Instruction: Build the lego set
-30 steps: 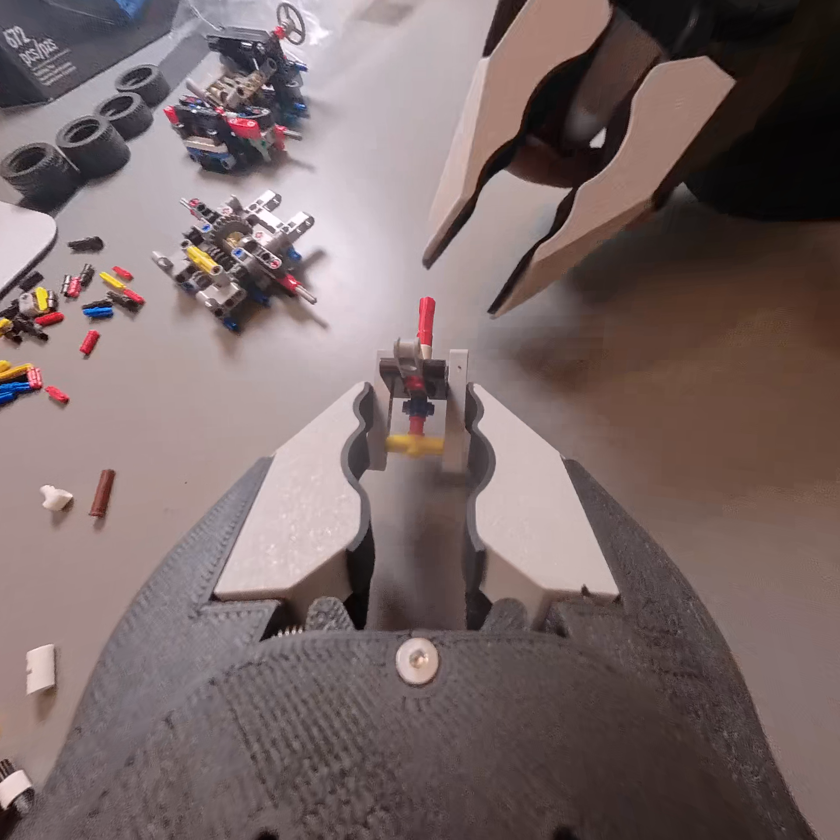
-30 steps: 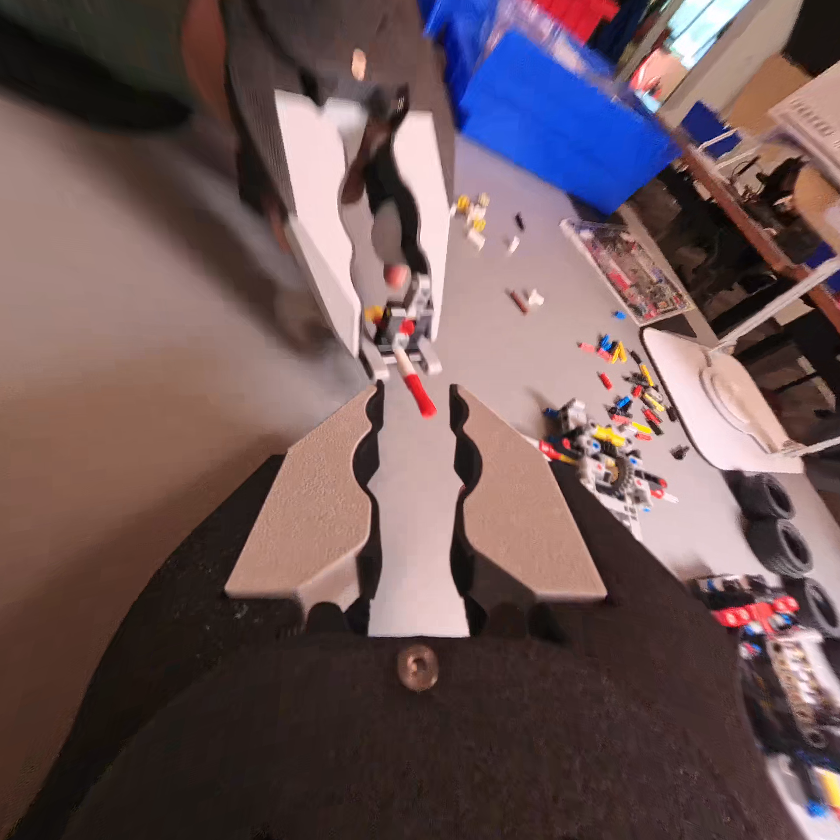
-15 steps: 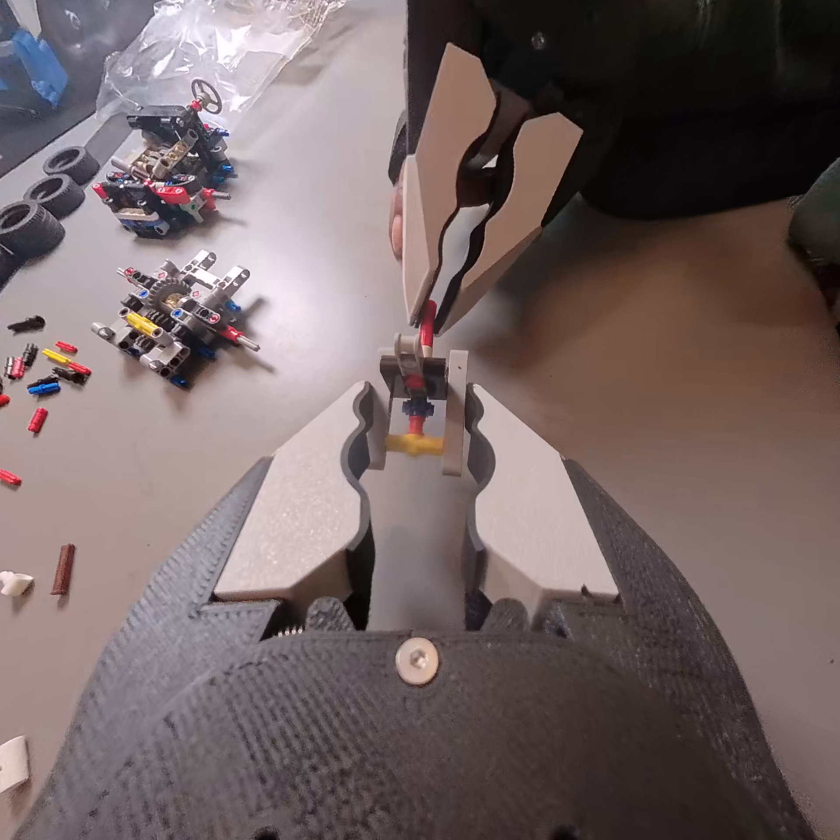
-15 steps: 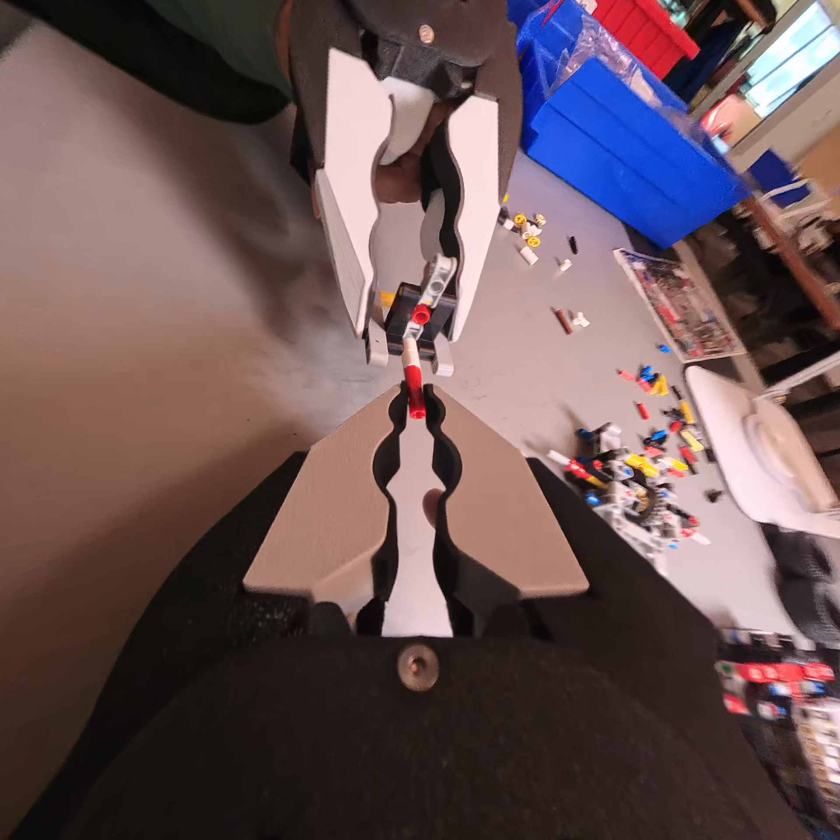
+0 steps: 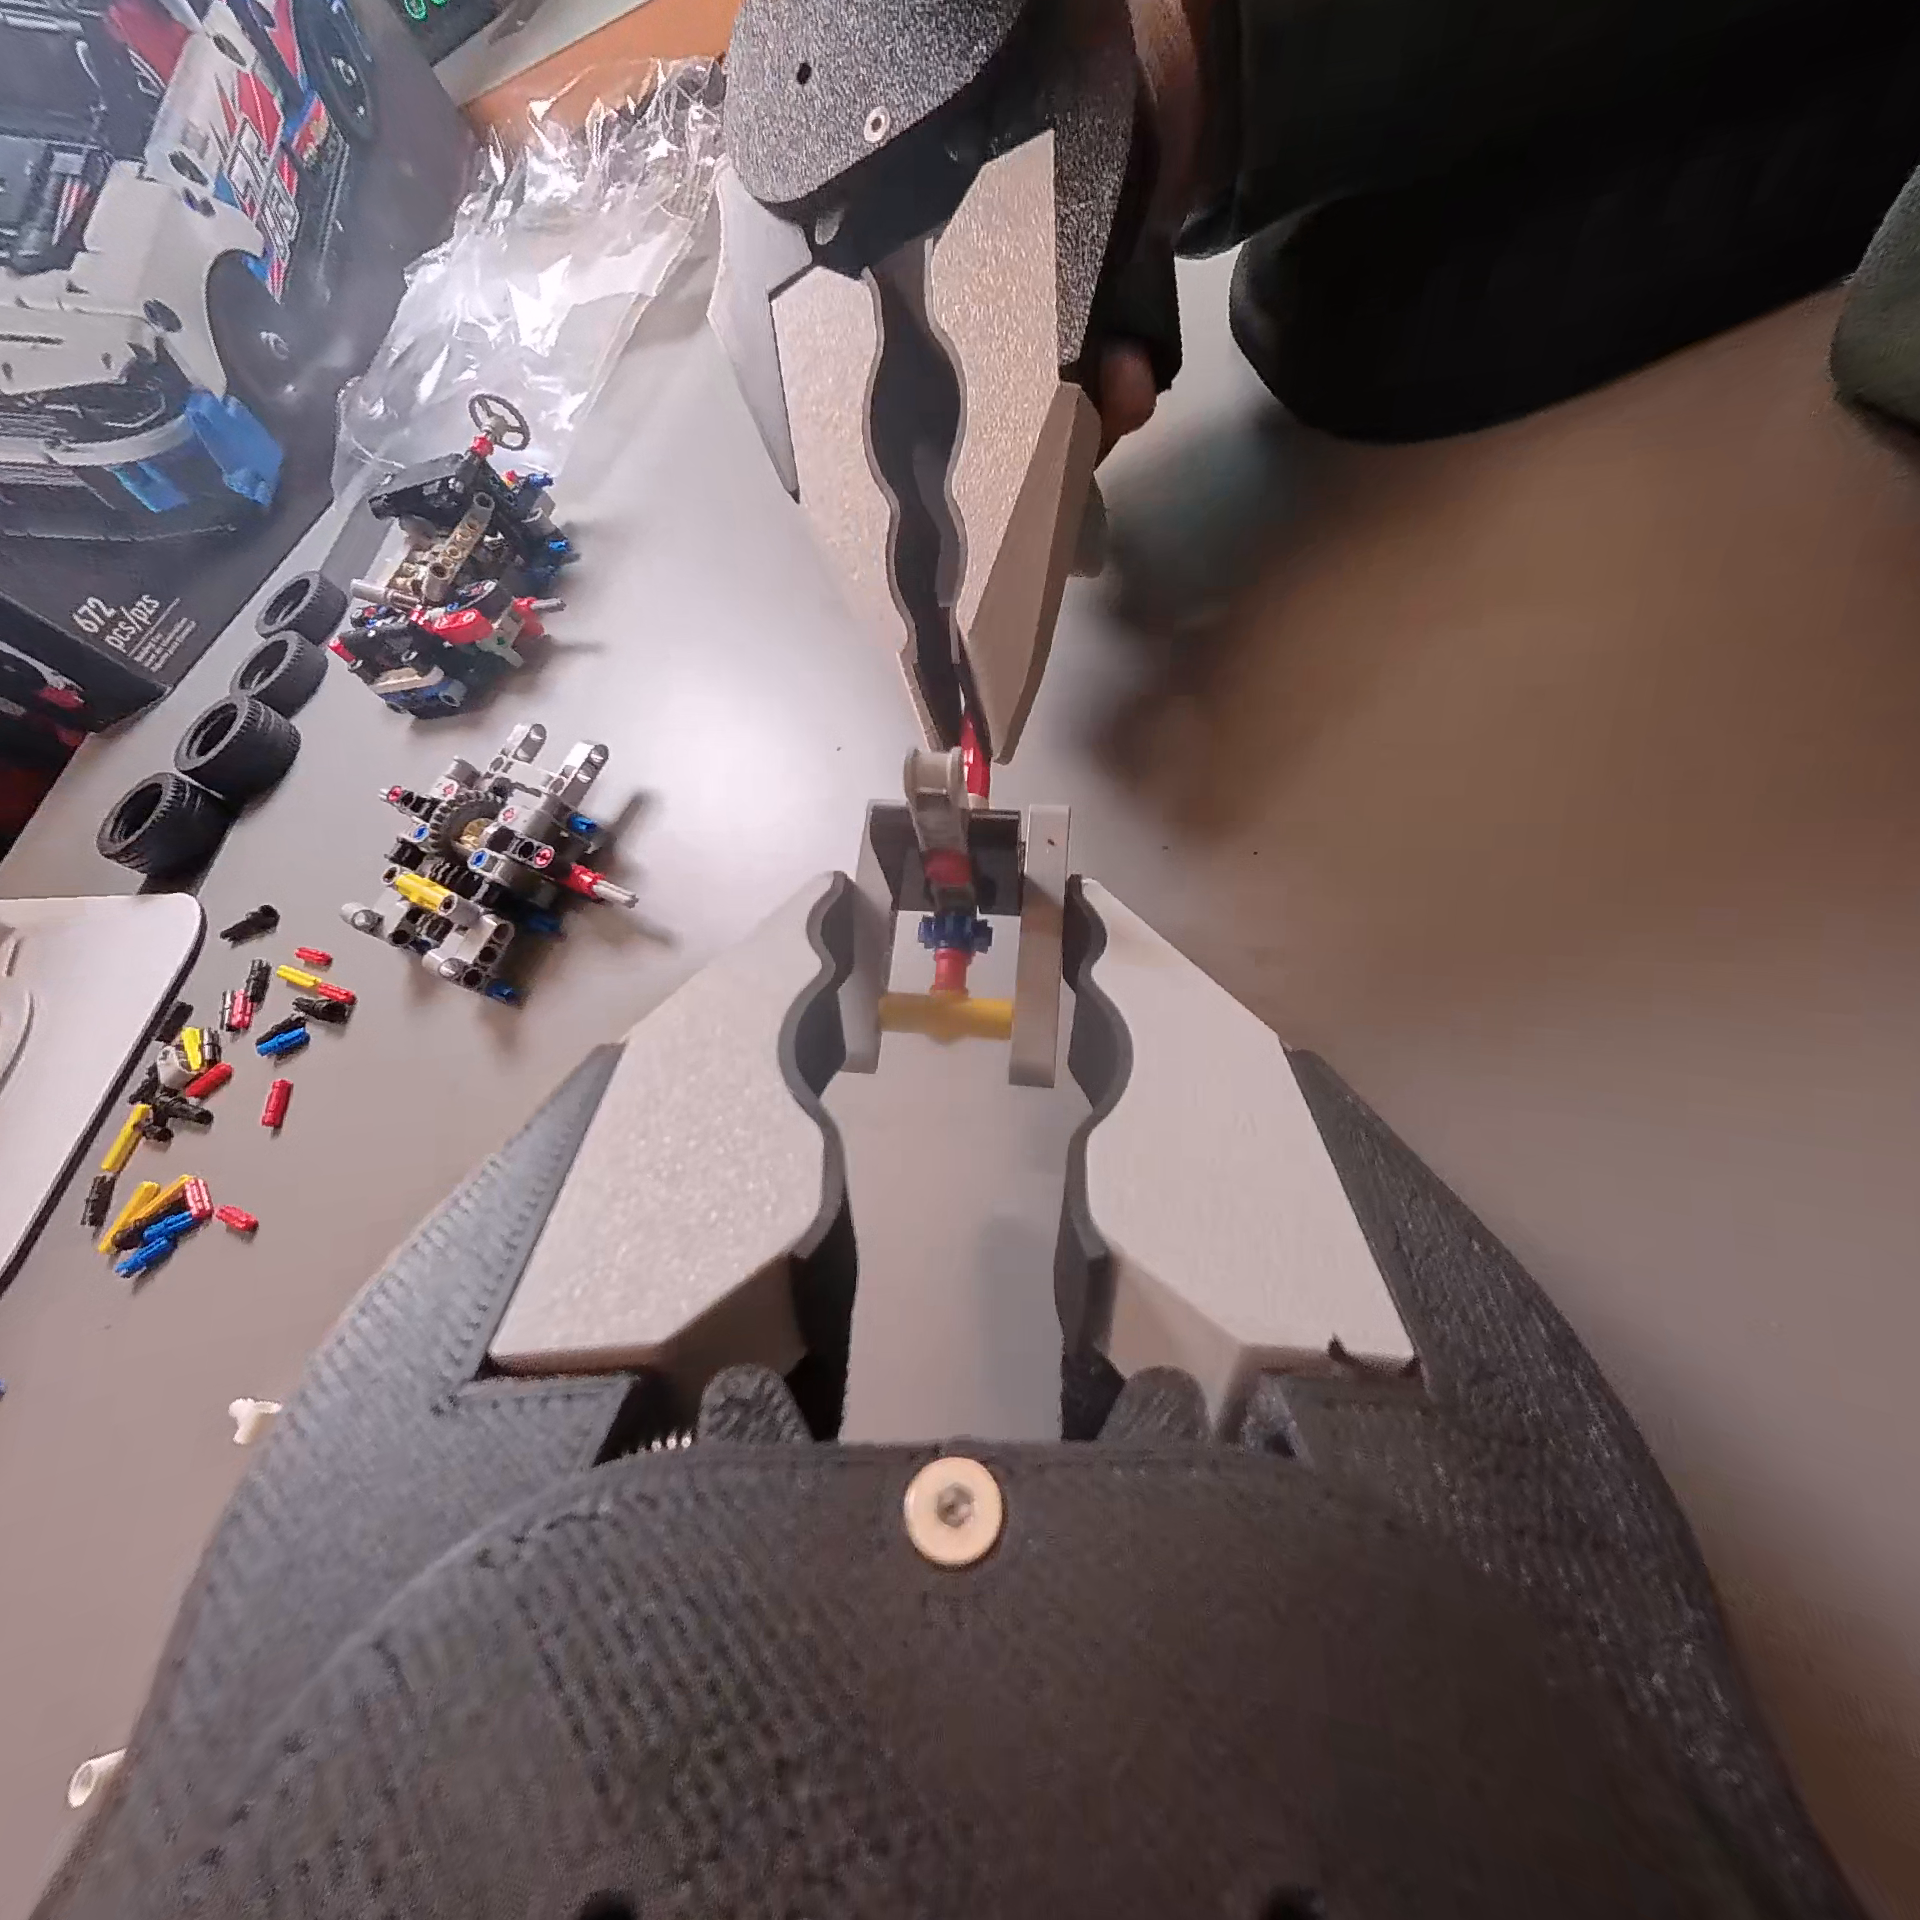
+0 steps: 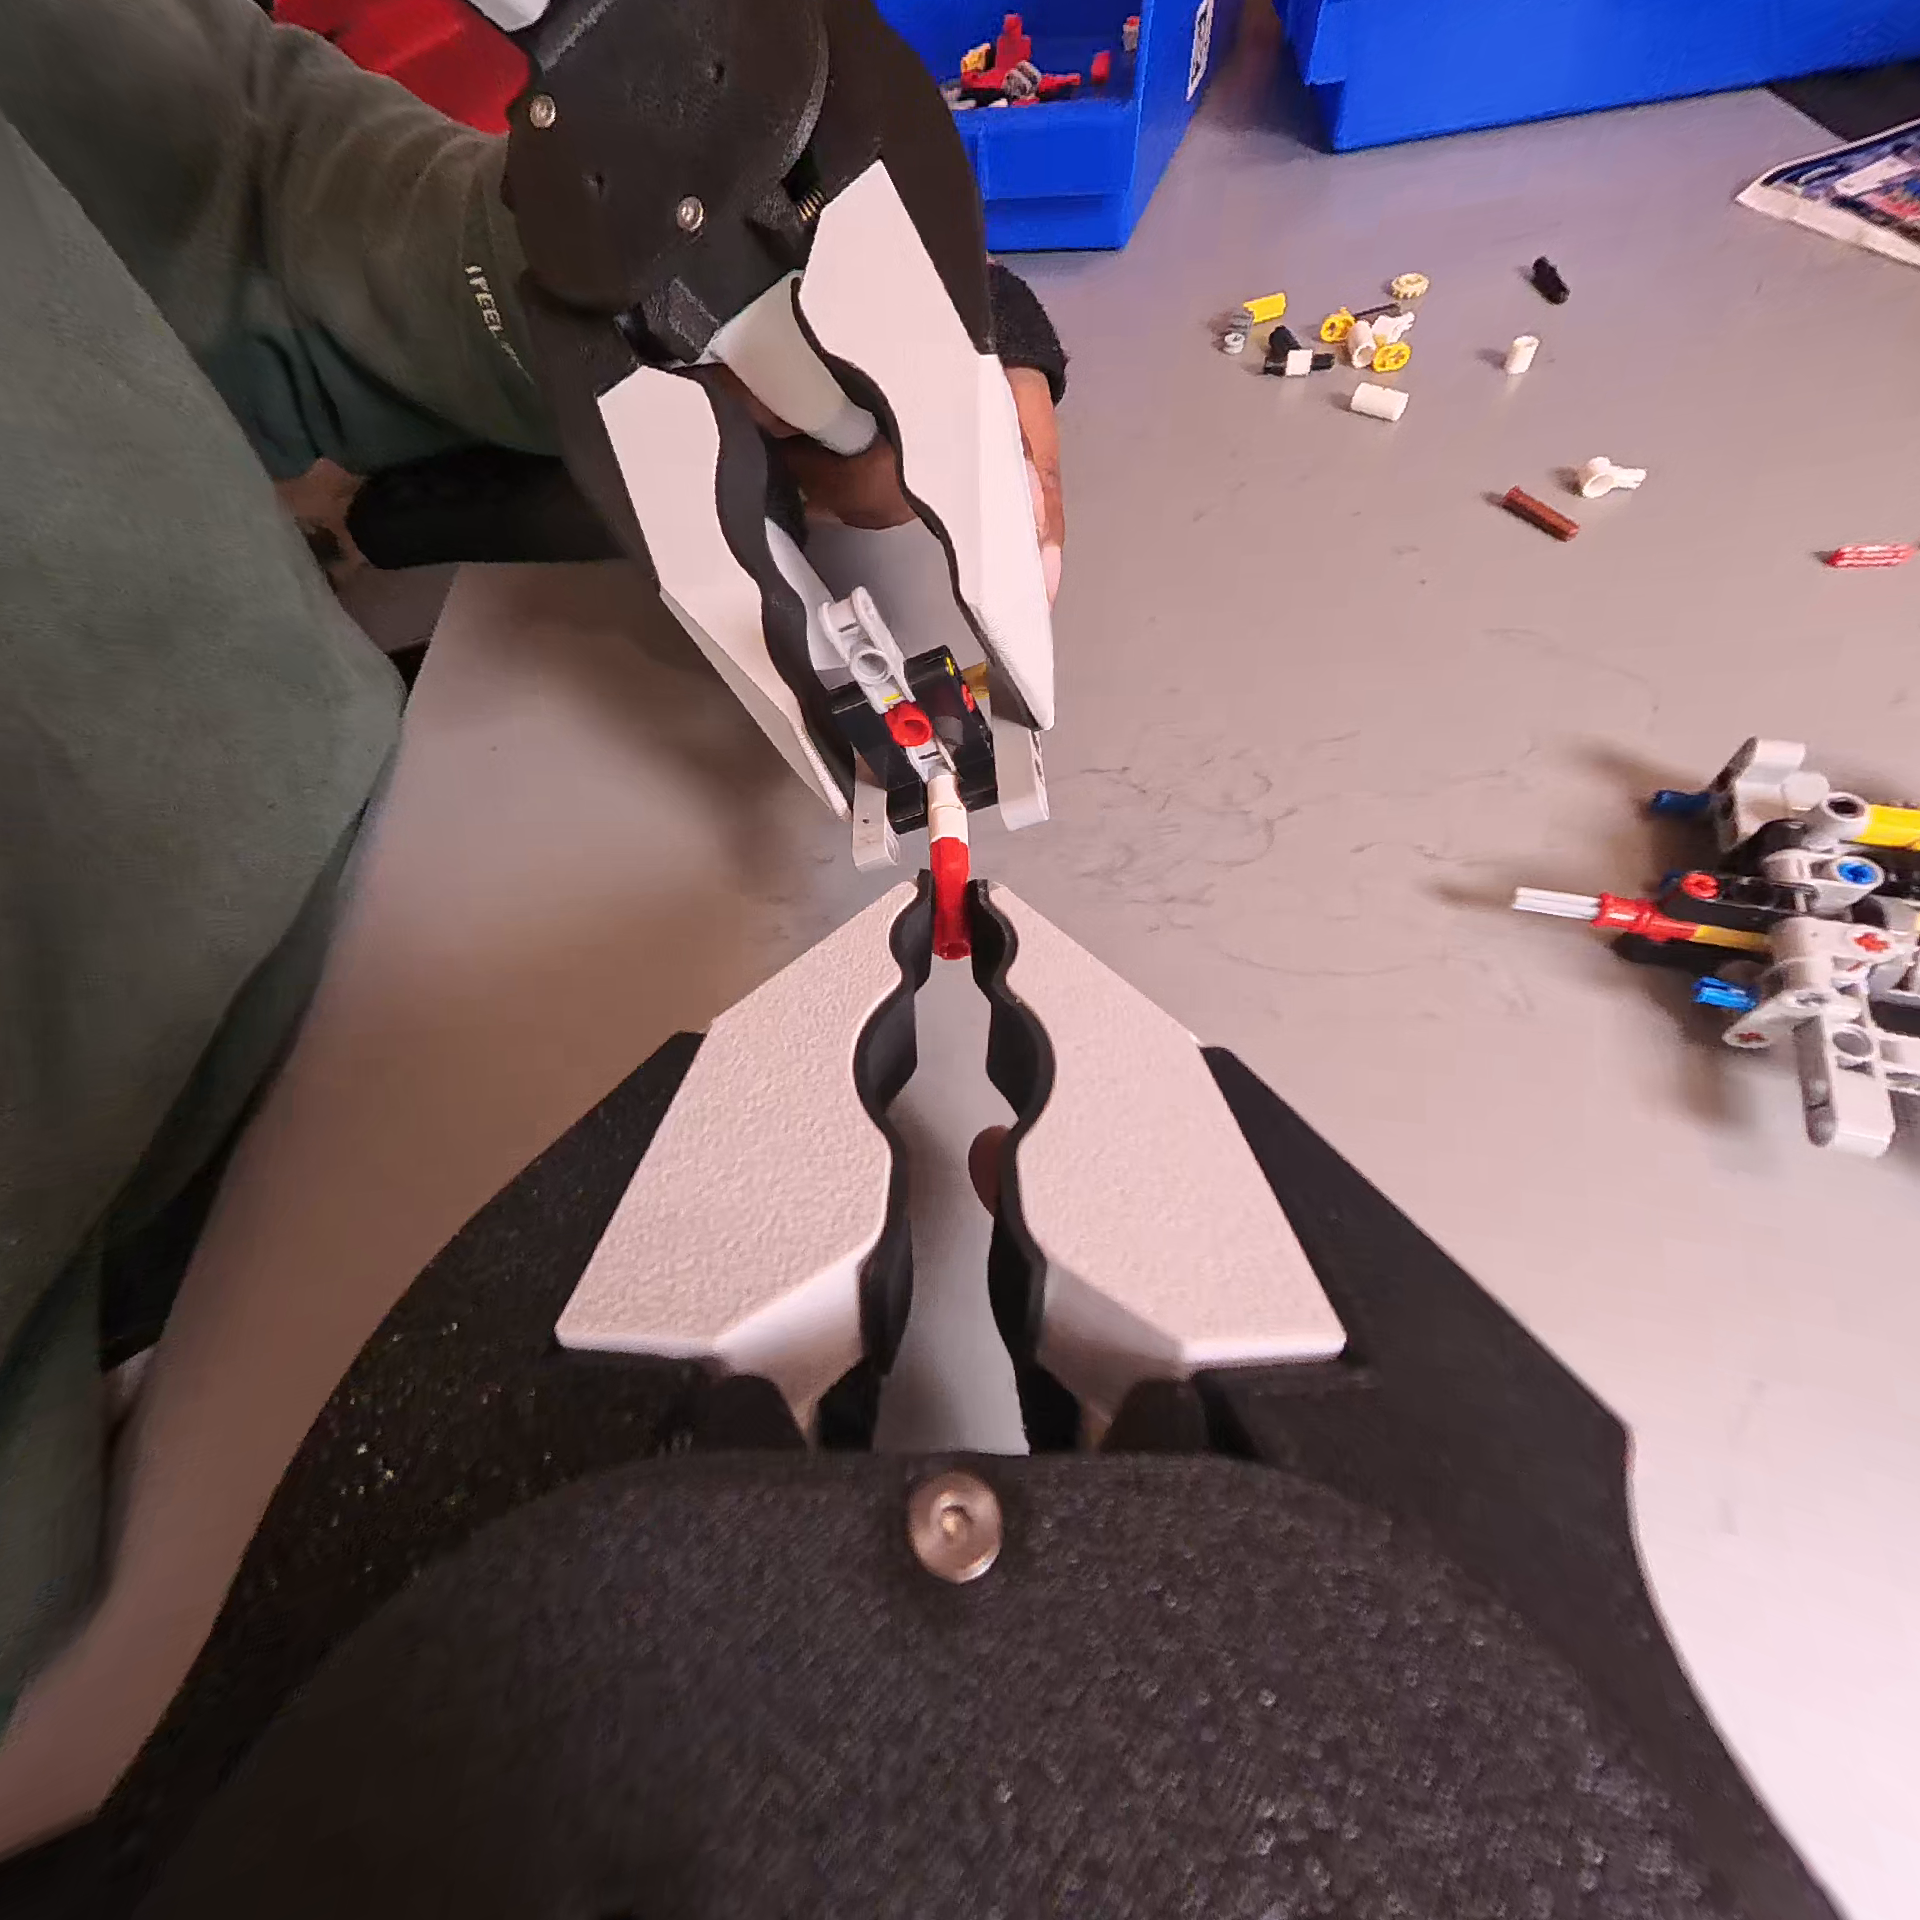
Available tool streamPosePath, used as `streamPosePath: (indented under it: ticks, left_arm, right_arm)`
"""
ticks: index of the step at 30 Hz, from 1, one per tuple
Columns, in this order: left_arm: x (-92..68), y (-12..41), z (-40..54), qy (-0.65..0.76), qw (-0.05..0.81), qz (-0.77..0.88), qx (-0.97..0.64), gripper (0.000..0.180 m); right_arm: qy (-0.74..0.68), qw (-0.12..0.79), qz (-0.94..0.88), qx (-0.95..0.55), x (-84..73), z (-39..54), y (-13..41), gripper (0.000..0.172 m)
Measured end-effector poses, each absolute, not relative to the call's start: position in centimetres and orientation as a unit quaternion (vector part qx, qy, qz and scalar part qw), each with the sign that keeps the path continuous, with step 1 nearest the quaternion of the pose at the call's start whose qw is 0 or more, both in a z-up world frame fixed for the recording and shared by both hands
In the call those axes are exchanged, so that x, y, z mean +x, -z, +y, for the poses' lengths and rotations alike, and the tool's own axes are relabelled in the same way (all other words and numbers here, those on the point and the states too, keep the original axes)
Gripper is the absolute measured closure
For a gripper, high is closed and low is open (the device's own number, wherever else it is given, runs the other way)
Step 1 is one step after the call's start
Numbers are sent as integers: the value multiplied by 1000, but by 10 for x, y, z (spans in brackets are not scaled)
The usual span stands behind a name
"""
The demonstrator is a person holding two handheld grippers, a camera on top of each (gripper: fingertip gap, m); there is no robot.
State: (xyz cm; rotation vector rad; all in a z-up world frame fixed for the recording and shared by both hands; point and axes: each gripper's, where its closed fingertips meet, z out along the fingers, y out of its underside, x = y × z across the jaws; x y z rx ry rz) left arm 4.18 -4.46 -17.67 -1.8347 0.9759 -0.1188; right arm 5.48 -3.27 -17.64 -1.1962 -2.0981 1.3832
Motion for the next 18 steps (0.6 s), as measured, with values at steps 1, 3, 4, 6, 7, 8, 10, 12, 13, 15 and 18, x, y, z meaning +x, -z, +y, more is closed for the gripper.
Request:
streamPosePath:
  ticks: [1,3,4,6,7,8,10,12,13,15,18]
  left_arm:
    - [42,177,-45,50,505,405,-760,141]
    - [43,177,-45,51,505,406,-760,141]
    - [43,178,-45,52,504,406,-761,141]
    - [43,178,-45,55,502,406,-762,141]
    - [43,178,-46,56,501,406,-762,141]
    - [43,179,-46,56,500,406,-763,141]
    - [43,179,-46,59,500,405,-764,141]
    - [43,179,-46,62,500,403,-764,141]
    - [43,179,-46,63,499,403,-764,141]
    - [43,179,-46,63,498,404,-765,141]
    - [43,180,-46,65,497,403,-766,141]
  right_arm:
    - [-491,175,-740,-425,55,-33,177,167]
    - [-493,170,-739,-426,56,-33,177,167]
    - [-494,169,-739,-426,56,-33,177,167]
    - [-492,169,-740,-425,56,-34,178,167]
    - [-492,169,-741,-425,56,-34,179,167]
    - [-492,168,-741,-425,56,-34,179,167]
    - [-492,169,-741,-424,56,-34,179,167]
    - [-495,168,-740,-424,56,-34,179,167]
    - [-495,167,-740,-424,56,-35,179,167]
    - [-494,167,-741,-424,57,-35,180,167]
    - [-493,170,-741,-423,56,-35,180,167]
